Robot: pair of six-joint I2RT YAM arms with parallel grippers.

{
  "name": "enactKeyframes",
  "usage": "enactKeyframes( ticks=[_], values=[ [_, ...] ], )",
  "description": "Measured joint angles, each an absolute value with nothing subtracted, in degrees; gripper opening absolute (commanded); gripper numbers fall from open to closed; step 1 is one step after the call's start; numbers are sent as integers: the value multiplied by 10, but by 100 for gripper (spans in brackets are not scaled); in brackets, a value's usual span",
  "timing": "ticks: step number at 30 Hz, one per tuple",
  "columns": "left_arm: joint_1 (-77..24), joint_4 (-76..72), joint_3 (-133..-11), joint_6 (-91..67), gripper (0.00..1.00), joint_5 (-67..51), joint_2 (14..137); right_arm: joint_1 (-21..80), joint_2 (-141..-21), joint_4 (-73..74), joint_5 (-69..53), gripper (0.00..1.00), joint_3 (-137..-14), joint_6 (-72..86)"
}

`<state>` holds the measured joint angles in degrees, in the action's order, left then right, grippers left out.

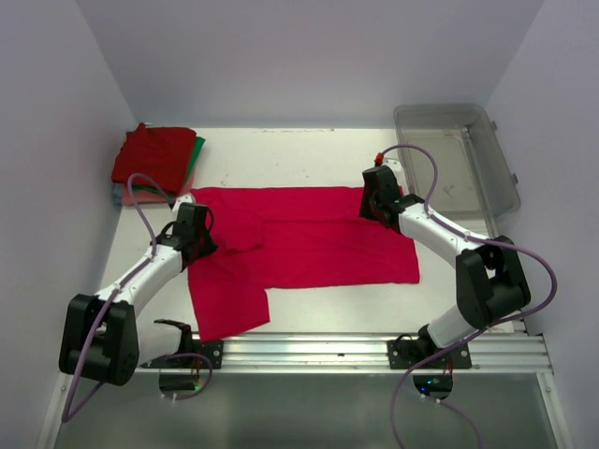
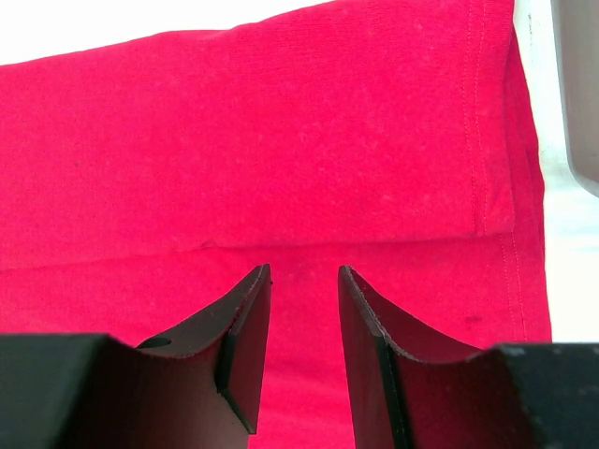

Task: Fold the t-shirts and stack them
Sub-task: Fold the tshirt

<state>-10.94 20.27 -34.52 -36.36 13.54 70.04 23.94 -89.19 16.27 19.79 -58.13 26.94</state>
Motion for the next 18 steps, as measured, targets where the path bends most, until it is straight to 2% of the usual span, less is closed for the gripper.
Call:
enactKeyframes(
  ticks=[6,18],
  values=[
    [-109,204,-370,-362,28,138,687,239,-893,163,198,39,-581,269],
    [-109,184,-375,-362,24,138,791,239,-893,163,198,39,-581,269]
  ],
)
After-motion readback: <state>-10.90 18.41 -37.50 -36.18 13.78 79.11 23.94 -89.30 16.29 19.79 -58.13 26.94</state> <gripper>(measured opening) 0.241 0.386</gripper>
